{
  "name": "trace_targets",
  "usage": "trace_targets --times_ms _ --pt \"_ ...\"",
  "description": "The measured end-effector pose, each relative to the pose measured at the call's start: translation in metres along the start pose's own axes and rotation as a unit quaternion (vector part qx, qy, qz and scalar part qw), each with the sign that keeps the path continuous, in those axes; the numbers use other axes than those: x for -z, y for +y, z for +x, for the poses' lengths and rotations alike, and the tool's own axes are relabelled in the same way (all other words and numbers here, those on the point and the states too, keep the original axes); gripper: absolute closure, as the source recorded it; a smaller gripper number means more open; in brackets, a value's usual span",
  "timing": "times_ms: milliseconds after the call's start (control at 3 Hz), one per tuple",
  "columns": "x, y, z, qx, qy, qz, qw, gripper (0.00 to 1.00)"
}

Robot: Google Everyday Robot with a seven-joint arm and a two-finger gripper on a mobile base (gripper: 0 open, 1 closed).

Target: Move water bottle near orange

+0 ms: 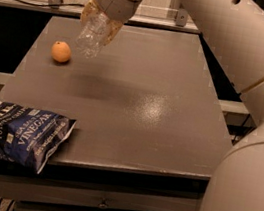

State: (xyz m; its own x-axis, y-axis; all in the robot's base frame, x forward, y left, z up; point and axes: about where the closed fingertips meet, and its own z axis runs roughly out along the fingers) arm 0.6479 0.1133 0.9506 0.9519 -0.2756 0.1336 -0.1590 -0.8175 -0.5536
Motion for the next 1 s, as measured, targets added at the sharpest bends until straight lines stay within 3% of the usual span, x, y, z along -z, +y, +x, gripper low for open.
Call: trace_targets --times_ms 667,1000 --pt "-0.029 -0.028 -0.006 0.019 -0.022 0.004 0.9996 1.00" --pt "-0.037 -0.030 -0.007 0.020 -0.026 0.003 0.9995 1.00"
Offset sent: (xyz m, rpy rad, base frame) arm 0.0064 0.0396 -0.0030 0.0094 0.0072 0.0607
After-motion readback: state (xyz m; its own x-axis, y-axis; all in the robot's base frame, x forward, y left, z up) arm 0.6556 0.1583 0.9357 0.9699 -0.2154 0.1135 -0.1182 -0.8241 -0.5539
